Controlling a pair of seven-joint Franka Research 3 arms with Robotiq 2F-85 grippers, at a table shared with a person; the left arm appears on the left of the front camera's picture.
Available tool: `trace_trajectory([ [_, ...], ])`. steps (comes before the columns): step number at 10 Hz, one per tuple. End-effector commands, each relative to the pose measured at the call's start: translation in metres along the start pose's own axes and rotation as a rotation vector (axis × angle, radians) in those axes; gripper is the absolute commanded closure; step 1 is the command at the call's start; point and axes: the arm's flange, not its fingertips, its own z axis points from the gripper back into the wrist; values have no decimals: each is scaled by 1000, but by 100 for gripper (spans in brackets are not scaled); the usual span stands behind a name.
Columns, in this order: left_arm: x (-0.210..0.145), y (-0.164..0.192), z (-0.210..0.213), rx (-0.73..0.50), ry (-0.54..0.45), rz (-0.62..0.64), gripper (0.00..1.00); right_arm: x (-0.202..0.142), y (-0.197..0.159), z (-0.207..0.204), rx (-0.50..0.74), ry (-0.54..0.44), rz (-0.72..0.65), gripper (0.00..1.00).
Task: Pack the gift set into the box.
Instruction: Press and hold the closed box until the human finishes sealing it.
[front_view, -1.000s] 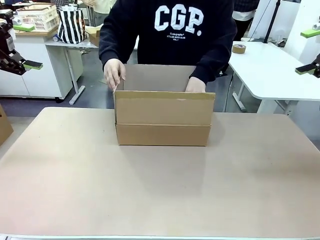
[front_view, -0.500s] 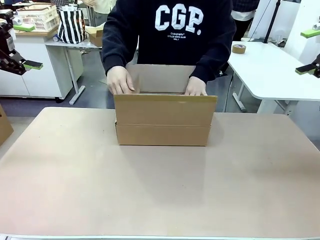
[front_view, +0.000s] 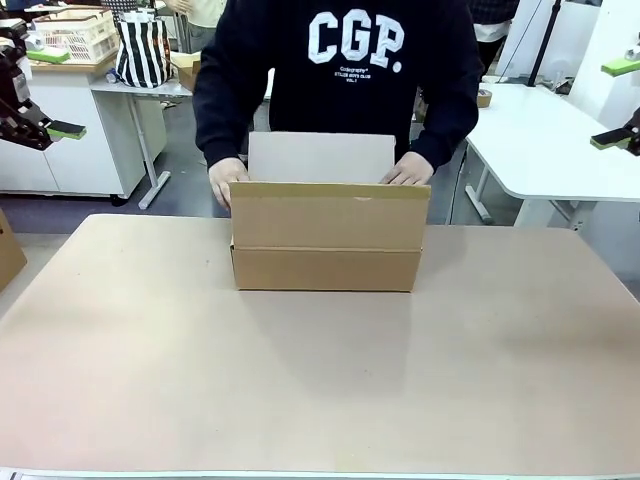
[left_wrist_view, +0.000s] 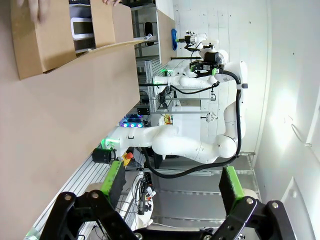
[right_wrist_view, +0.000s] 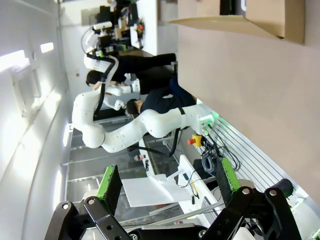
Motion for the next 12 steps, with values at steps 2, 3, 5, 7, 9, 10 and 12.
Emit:
trace_trajectory([
  [2, -2, -3, 1, -2, 9, -2, 0, -3, 1, 1, -10, 13, 6, 0],
  [3, -2, -3, 1, -2, 9, -2, 0, -3, 1, 1, -10, 13, 6, 0],
  [5, -2, -3, 1, -2, 9, -2, 0, -3, 1, 1, -10, 13, 6, 0],
  [7, -2, -3, 1, -2, 9, -2, 0, -3, 1, 1, -10, 13, 6, 0],
  [9, -2, -3, 1, -2, 9, -2, 0, -3, 1, 1, -10, 13, 6, 0],
  [10, -2, -3, 1, -2, 9, -2, 0, -3, 1, 1, -10, 13, 6, 0],
  [12, -2, -3, 1, -2, 9, -2, 0, -3, 1, 1, -10, 13, 6, 0],
])
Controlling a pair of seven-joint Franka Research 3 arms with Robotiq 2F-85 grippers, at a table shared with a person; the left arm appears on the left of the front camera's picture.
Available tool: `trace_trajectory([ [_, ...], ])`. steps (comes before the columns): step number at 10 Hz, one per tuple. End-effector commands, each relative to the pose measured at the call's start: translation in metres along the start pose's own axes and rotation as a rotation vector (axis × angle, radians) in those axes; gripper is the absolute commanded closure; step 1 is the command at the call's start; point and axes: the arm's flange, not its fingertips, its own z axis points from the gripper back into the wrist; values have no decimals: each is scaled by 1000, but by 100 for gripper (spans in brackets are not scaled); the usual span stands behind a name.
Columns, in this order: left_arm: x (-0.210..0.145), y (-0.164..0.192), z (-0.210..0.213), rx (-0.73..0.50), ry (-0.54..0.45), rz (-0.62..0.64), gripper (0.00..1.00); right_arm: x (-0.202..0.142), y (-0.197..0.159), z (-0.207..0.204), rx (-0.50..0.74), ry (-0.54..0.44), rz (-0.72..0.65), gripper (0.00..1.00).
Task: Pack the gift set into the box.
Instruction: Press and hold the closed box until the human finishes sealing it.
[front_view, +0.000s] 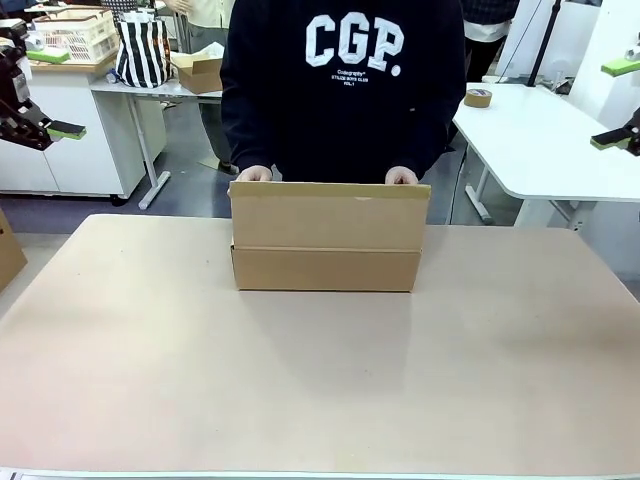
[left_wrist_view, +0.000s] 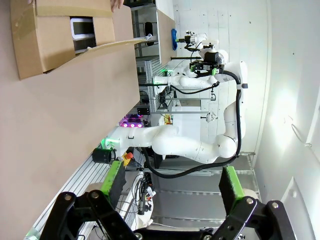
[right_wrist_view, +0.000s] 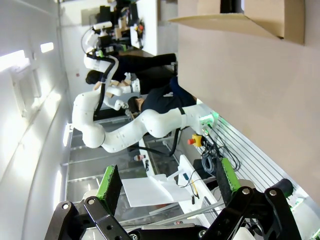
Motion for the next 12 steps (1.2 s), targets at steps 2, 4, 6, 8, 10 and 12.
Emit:
trace_trajectory([
  [2, -2, -3, 1, -2, 9, -2, 0, -3, 1, 1, -10, 13, 6, 0],
  [4, -2, -3, 1, -2, 9, -2, 0, -3, 1, 1, -10, 13, 6, 0],
  [6, -2, -3, 1, -2, 9, -2, 0, -3, 1, 1, -10, 13, 6, 0],
  [8, -2, -3, 1, -2, 9, -2, 0, -3, 1, 1, -10, 13, 6, 0],
  [10, -2, -3, 1, -2, 9, -2, 0, -3, 1, 1, -10, 13, 6, 0],
  [12, -2, -3, 1, -2, 9, -2, 0, -3, 1, 1, -10, 13, 6, 0],
])
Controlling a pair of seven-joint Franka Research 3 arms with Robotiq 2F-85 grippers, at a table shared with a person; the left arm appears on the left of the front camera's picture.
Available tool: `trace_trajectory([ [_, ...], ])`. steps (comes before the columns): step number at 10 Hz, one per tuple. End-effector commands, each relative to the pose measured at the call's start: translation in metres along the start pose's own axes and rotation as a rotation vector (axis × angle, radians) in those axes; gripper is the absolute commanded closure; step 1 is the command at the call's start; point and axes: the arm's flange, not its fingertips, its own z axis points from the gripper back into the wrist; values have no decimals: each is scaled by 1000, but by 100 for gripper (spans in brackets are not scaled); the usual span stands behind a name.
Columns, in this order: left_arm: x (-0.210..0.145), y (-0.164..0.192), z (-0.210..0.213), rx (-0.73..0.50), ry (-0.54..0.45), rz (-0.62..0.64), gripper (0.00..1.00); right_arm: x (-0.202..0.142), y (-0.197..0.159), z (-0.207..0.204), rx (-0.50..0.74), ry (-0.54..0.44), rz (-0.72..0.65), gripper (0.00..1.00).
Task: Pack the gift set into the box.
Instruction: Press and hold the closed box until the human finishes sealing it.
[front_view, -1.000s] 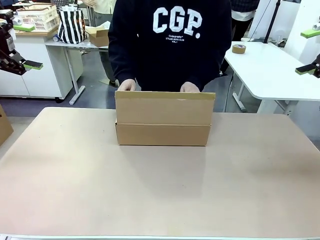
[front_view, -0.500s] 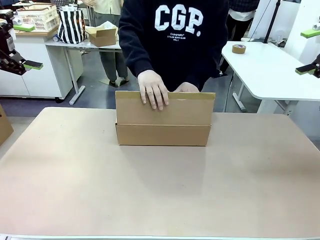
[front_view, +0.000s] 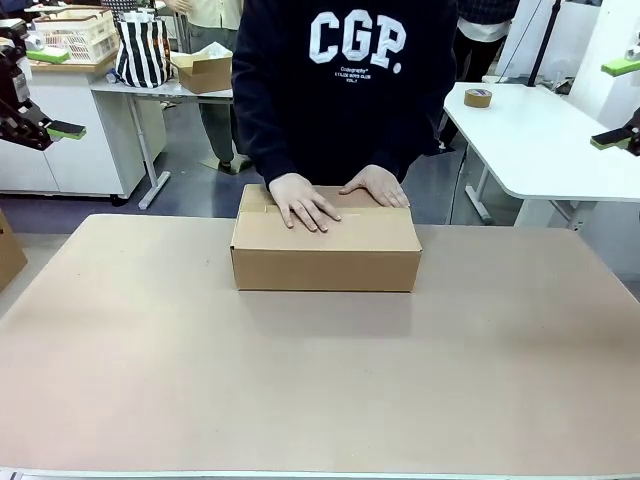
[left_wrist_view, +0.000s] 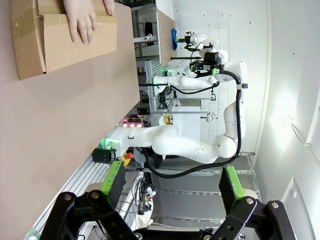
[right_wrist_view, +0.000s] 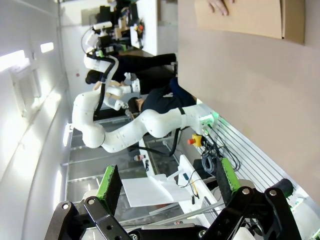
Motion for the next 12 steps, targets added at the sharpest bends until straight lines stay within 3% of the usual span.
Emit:
trace_trajectory([
  [1, -2, -3, 1, -2, 9, -2, 0, -3, 1, 1, -10, 13, 6, 0],
  [12, -2, -3, 1, -2, 9, -2, 0, -3, 1, 1, -10, 13, 6, 0],
])
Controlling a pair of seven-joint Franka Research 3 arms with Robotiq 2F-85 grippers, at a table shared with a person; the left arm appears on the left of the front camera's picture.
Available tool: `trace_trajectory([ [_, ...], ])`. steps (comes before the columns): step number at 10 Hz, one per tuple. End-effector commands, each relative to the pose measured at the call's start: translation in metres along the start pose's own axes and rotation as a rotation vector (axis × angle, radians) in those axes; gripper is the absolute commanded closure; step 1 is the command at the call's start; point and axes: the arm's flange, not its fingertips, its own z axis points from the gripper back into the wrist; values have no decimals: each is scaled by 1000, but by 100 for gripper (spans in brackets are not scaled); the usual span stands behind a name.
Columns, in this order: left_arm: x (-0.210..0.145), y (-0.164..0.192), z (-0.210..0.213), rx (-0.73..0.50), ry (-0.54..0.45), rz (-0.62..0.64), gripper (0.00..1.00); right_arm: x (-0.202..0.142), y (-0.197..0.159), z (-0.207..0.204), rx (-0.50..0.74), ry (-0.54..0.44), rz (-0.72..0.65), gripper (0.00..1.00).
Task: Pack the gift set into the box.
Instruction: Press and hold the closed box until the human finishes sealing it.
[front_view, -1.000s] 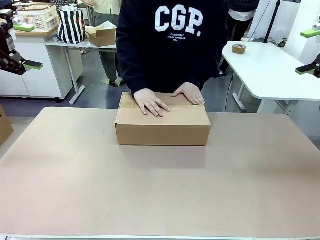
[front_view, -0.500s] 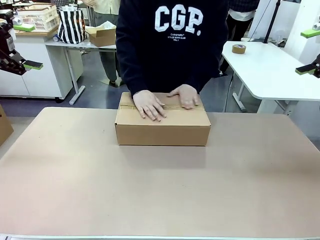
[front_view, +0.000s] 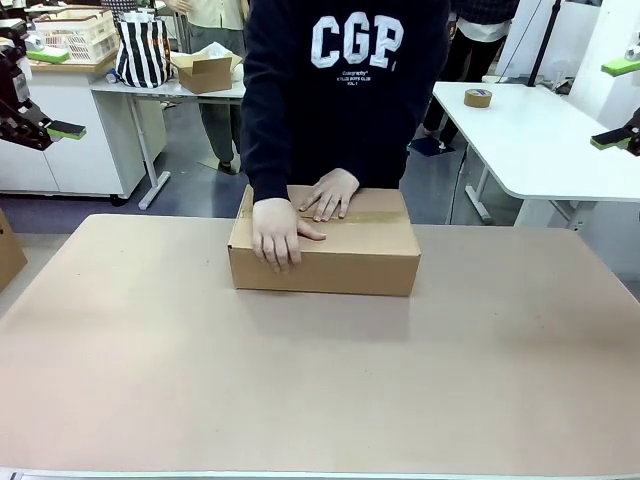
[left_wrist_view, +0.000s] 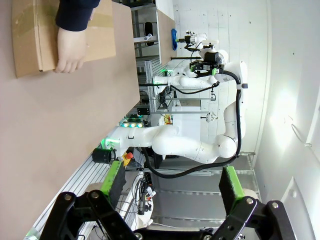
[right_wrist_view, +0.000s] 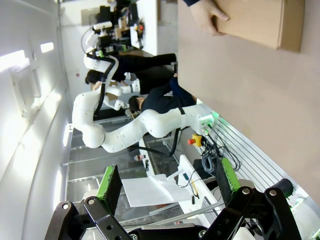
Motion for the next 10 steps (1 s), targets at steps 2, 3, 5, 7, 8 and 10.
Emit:
trace_trajectory([
  [2, -2, -3, 1, -2, 9, -2, 0, -3, 1, 1, -10, 13, 6, 0],
  [3, -2, -3, 1, -2, 9, -2, 0, -3, 1, 1, -10, 13, 6, 0],
  [5, -2, -3, 1, -2, 9, -2, 0, -3, 1, 1, -10, 13, 6, 0],
  [7, -2, -3, 1, -2, 9, -2, 0, -3, 1, 1, -10, 13, 6, 0],
  [8, -2, -3, 1, -2, 9, -2, 0, -3, 1, 1, -10, 13, 6, 0],
  [10, -2, -3, 1, -2, 9, -2, 0, -3, 1, 1, -10, 13, 6, 0],
])
